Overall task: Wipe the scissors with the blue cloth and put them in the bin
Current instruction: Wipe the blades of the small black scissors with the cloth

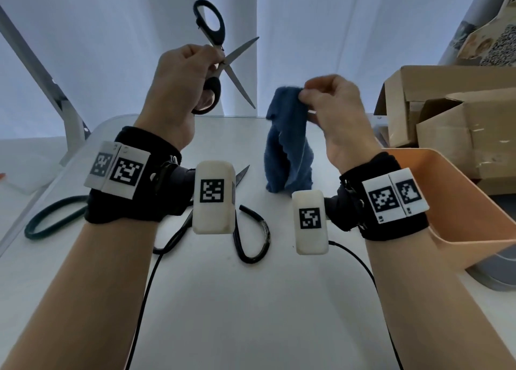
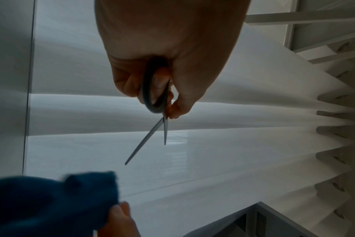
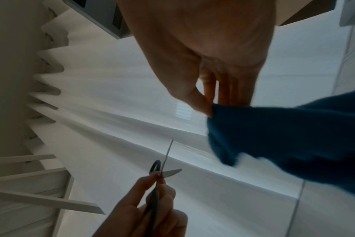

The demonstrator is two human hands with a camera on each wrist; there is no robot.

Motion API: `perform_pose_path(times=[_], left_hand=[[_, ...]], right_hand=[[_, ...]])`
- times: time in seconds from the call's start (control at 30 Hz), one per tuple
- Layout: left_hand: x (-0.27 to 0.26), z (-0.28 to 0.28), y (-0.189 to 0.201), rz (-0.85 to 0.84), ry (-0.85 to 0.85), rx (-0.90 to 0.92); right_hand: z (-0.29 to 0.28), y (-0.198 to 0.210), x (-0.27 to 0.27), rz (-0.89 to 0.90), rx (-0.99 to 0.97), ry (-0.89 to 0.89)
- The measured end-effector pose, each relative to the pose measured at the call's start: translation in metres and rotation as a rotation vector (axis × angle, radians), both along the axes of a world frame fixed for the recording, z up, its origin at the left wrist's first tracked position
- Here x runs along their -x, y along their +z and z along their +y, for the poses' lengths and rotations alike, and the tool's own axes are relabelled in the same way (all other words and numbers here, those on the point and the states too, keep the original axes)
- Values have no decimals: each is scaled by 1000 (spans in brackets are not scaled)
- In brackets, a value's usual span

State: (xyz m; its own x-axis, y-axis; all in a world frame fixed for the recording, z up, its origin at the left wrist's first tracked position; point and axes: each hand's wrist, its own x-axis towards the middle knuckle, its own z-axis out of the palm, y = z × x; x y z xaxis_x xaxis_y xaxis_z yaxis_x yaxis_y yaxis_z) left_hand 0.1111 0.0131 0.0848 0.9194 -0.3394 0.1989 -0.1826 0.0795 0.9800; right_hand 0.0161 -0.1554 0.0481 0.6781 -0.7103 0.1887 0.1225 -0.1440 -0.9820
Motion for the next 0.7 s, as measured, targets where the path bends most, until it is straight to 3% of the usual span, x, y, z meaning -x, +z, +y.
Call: perform_pose_path(times=[0.13, 0.37, 0.5, 0.7], left_hand=[[1, -2, -3, -30, -59, -47], [4, -7, -8, -150, -169, -175], [6, -11, -11, -285, -179, -218], [8, -16, -15, -488, -103, -266]], right_hand=[[4, -3, 0, 134, -35, 71], [13, 13, 9, -54, -15, -36], [23, 22, 13, -124, -70, 122], [37, 28, 15, -70, -101, 307]])
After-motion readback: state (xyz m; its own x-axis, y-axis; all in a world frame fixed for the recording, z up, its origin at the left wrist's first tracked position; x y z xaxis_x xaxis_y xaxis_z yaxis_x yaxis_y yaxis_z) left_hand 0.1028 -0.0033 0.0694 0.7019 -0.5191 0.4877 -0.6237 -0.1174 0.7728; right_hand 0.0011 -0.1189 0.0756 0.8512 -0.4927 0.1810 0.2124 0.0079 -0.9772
